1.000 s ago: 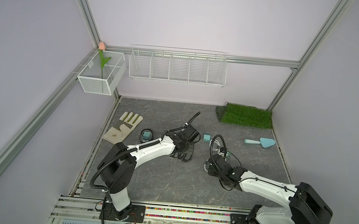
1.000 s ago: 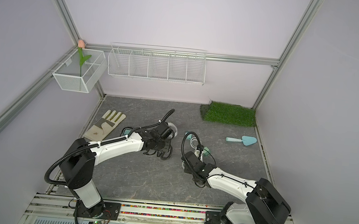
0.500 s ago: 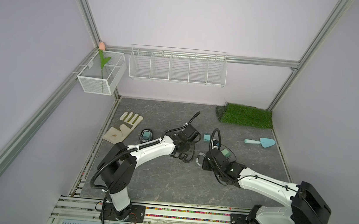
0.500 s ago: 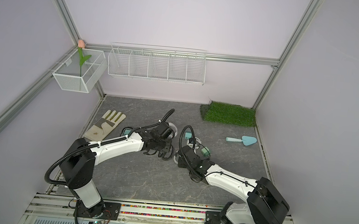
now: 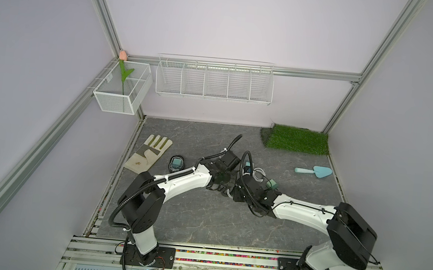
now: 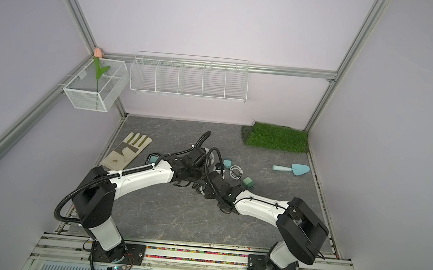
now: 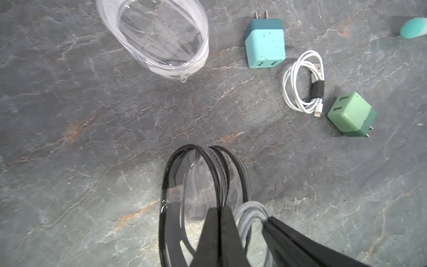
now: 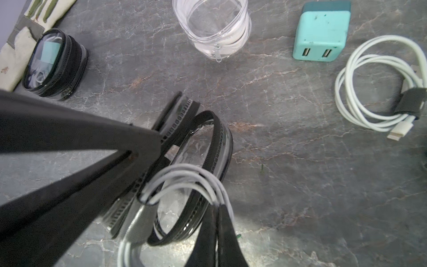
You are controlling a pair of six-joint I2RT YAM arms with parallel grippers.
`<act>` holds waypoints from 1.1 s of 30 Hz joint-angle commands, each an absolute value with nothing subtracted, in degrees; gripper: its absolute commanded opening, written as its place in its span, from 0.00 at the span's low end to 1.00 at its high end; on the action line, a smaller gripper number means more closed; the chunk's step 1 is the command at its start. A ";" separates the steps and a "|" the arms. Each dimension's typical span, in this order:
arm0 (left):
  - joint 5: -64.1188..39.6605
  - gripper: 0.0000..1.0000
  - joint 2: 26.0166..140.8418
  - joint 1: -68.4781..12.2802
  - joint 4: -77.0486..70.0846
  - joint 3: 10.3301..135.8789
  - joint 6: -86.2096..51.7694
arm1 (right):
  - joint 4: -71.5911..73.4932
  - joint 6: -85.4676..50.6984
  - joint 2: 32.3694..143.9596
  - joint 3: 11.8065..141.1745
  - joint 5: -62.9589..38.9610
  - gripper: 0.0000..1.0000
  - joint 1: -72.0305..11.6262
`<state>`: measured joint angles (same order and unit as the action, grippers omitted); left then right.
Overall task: Pack away charging kits
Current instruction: Place the charging cable in the storage bag.
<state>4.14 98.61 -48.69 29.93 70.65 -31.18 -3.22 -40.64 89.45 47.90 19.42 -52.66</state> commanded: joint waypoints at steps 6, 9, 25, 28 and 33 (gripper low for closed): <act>-0.17 0.00 94.39 -48.99 25.66 66.63 -31.29 | -6.31 -41.25 92.39 49.92 23.92 0.06 -52.38; -0.42 0.00 92.86 -48.98 24.80 65.16 -31.38 | -7.25 -41.57 92.24 49.52 24.31 0.06 -51.65; -7.82 0.00 90.92 -48.99 13.28 58.23 -31.44 | -7.83 -41.55 93.89 55.30 20.59 0.06 -51.33; -7.43 0.00 90.29 -48.99 11.30 56.85 -31.73 | -8.20 -42.08 95.04 55.56 20.30 0.06 -51.33; -6.66 0.00 89.05 -49.02 8.28 54.88 -32.56 | -6.31 -43.69 96.40 53.93 18.98 0.06 -51.33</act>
<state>-6.46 91.26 -48.75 11.90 55.59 -31.64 -8.05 -41.80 95.59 54.48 20.05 -51.29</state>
